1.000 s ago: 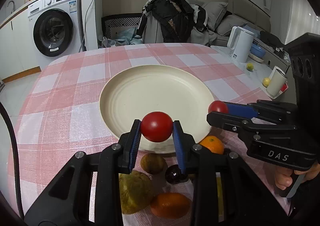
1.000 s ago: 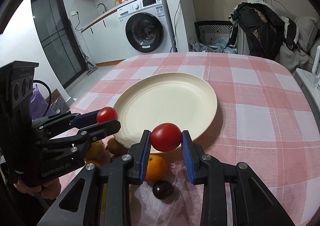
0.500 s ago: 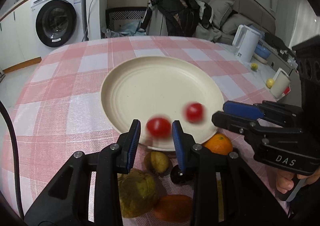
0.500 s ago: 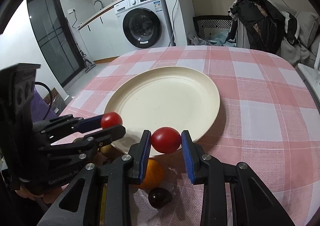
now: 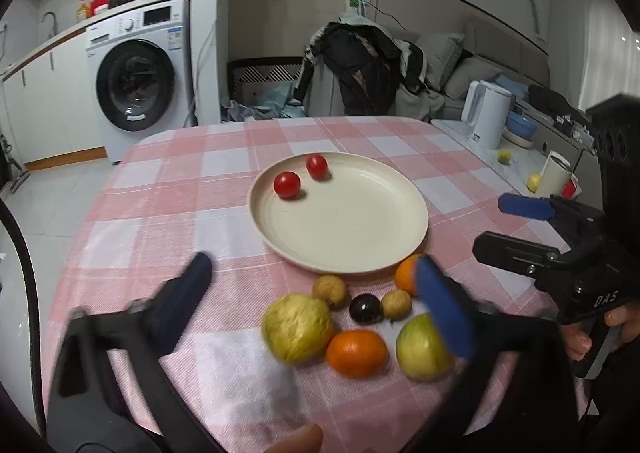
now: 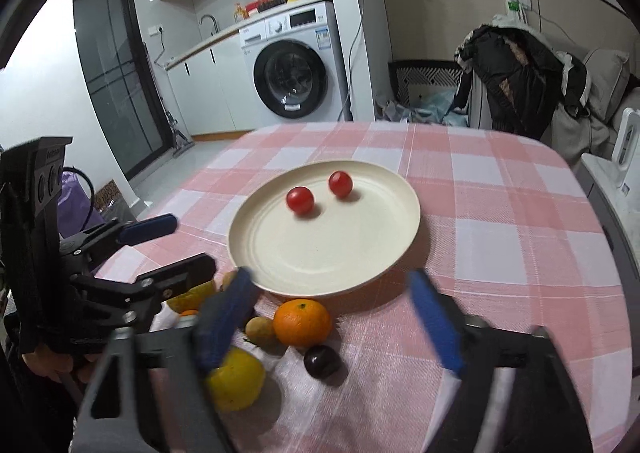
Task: Organize fruits
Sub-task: 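Withdraw both open tools from the plate toward the loose fruit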
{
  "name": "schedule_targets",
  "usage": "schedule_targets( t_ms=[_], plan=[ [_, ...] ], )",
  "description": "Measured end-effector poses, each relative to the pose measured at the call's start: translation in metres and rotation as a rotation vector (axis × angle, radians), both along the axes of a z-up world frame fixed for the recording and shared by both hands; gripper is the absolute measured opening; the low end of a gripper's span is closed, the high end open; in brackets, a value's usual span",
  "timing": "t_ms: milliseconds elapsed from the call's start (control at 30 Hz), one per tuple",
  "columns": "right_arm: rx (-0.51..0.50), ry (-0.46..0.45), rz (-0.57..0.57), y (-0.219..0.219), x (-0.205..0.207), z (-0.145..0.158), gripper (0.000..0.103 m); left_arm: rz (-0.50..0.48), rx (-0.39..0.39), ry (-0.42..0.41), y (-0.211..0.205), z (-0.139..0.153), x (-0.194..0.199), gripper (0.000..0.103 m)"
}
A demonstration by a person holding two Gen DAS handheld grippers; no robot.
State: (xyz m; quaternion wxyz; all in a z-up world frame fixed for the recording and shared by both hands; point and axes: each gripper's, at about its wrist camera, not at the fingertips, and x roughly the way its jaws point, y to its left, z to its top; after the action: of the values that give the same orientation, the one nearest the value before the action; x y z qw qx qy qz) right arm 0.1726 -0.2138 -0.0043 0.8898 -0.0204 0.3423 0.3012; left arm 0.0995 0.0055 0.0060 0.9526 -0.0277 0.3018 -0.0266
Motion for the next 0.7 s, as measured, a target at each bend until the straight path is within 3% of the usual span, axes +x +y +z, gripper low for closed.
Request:
schedule_targets(
  t_ms=[100,333,700],
  plan=[
    [0.02,-0.018,0.003,-0.006,-0.011,0.004,0.103,0.005,-0.009,-0.023,0.004,0.005,-0.019,0.102],
    [0.012,-0.008,0.012,-0.008,-0.026,0.0,0.103,0.026,0.011,-0.036,0.006,0.002,-0.041,0.102],
    [-0.026,-0.013,0.063,0.003,-0.039,-0.005,0.103,0.043,-0.004,-0.01,0.015,-0.018,-0.033,0.102]
  ],
)
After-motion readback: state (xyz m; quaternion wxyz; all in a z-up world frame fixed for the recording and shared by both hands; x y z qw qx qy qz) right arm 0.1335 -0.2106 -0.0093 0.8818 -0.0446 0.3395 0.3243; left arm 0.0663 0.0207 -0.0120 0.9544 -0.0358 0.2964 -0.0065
